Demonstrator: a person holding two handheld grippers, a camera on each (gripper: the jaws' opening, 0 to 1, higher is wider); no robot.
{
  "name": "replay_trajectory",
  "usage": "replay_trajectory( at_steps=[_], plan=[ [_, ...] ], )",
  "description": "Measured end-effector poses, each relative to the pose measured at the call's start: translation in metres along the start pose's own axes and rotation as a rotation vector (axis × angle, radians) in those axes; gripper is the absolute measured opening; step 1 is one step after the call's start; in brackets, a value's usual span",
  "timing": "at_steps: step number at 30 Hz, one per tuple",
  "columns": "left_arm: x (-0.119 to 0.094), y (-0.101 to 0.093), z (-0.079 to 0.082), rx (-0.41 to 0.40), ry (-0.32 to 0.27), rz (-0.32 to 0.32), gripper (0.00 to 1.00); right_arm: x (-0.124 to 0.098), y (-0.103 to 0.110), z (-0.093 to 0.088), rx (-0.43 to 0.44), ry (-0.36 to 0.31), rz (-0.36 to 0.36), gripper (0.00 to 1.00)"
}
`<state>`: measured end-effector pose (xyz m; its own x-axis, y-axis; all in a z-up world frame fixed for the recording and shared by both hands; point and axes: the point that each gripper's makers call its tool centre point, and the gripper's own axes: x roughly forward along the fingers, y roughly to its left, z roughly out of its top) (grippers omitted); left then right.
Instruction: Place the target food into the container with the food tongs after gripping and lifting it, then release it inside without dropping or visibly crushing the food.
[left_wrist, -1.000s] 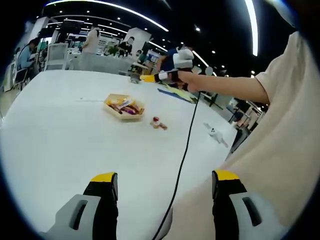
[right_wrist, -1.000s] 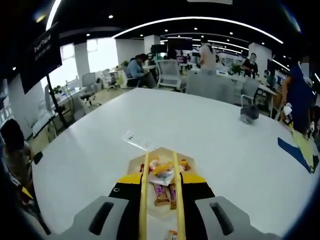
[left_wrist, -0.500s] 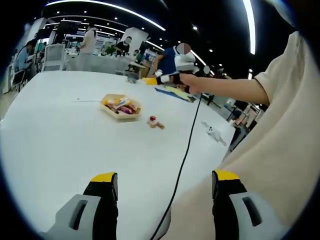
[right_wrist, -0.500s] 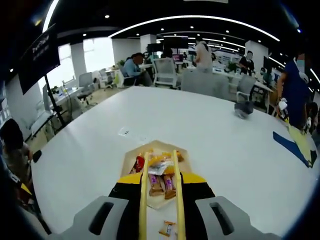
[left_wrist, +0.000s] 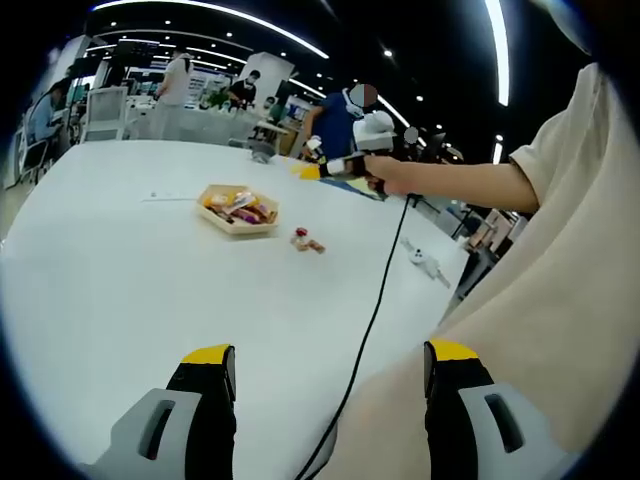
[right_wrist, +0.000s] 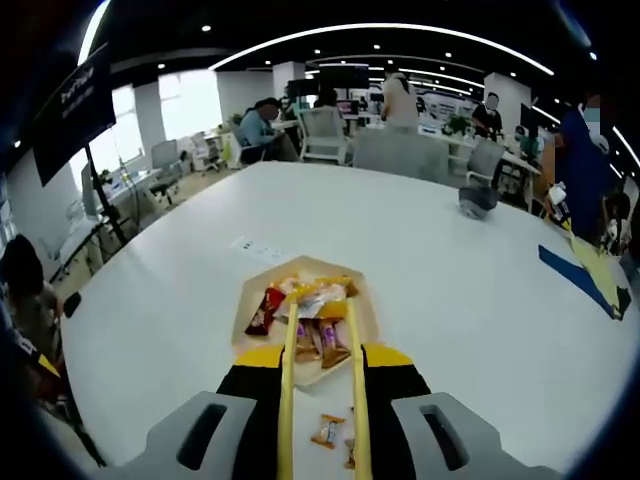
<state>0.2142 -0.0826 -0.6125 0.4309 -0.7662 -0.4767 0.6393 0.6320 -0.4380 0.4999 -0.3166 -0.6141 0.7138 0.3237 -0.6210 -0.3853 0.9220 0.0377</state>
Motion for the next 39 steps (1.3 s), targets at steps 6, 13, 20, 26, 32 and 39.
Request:
replay_trajectory(
  at_steps=[6, 13, 20, 26, 32, 39],
  plan=[
    [0.001, -0.002, 0.001, 0.003, 0.002, -0.001, 0.77, -0.004, -0.004, -0.014, 0.006, 0.018, -0.009, 0.27],
    [0.003, -0.002, 0.002, 0.009, 0.008, 0.002, 0.77, -0.007, -0.008, -0.028, 0.015, 0.037, -0.01, 0.27],
    [0.004, -0.002, 0.004, 0.019, 0.01, 0.008, 0.78, -0.011, -0.009, -0.04, 0.022, 0.052, -0.012, 0.27],
    [0.005, 0.0, 0.007, 0.023, 0.008, 0.02, 0.79, -0.012, -0.012, -0.055, 0.026, 0.076, -0.014, 0.28],
    [0.004, 0.007, 0.014, 0.031, -0.014, 0.059, 0.85, -0.015, -0.015, -0.066, 0.029, 0.094, -0.016, 0.28],
    [0.002, 0.021, 0.025, 0.063, -0.032, 0.113, 0.93, -0.017, -0.017, -0.078, 0.032, 0.117, -0.019, 0.28]
  ],
)
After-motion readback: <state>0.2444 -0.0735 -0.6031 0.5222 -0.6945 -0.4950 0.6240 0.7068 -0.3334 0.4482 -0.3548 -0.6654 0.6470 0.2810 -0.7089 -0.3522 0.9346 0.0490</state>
